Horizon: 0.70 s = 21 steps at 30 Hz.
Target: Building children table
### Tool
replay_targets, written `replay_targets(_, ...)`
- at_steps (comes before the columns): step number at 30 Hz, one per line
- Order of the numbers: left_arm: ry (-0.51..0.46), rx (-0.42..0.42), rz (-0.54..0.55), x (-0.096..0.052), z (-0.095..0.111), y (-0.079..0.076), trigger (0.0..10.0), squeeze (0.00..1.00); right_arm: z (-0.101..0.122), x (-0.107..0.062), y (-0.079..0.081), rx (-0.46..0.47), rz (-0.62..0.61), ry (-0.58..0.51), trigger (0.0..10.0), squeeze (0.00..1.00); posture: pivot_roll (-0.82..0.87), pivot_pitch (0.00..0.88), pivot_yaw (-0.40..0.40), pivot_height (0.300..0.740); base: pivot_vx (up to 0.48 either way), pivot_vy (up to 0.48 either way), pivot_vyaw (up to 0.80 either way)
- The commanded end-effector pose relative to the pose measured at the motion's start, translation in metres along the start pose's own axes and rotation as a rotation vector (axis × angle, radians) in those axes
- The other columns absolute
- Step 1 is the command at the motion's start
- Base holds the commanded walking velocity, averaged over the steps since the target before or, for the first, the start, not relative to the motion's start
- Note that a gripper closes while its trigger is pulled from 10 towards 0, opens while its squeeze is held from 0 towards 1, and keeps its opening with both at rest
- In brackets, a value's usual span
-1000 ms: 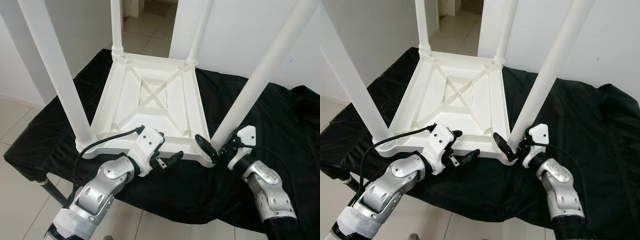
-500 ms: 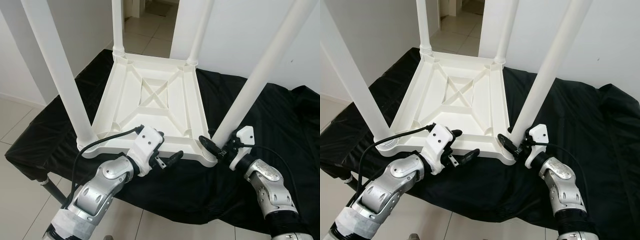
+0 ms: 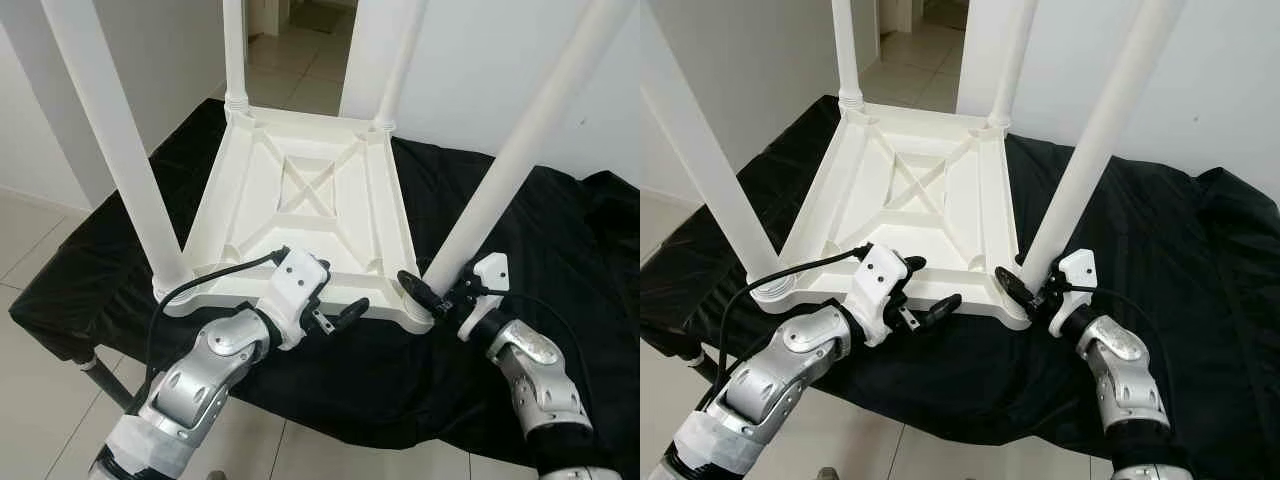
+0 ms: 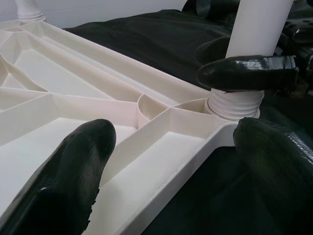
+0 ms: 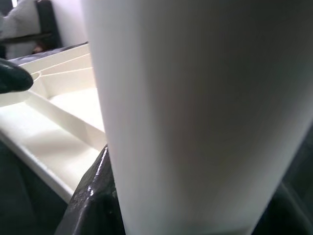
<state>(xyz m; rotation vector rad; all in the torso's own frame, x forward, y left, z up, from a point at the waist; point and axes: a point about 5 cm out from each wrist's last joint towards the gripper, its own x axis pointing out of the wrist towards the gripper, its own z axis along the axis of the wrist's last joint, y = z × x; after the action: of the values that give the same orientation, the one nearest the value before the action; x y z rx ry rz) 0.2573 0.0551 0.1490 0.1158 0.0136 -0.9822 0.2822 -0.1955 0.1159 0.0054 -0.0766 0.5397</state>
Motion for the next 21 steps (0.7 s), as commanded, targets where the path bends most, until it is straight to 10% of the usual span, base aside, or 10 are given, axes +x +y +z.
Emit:
replay_targets(1, 0.005, -0.001, -0.061, 0.003, -0.001, -0.003, 10.0, 0.0, 0.003, -0.001, 0.0, 0.006, -0.054, -0.032, 10.0, 0.0, -0.04, 0.0, -0.069, 0.74, 0.0, 0.0, 0.0)
replay_targets(21, 0.004, -0.03, -0.054, 0.002, -0.002, 0.001, 10.0, 0.0, -0.005, 0.007, 0.047, 0.049, -0.634, -0.008, 10.0, 0.0, -0.08, 0.0, -0.027, 0.74, 0.0, 0.0, 0.0)
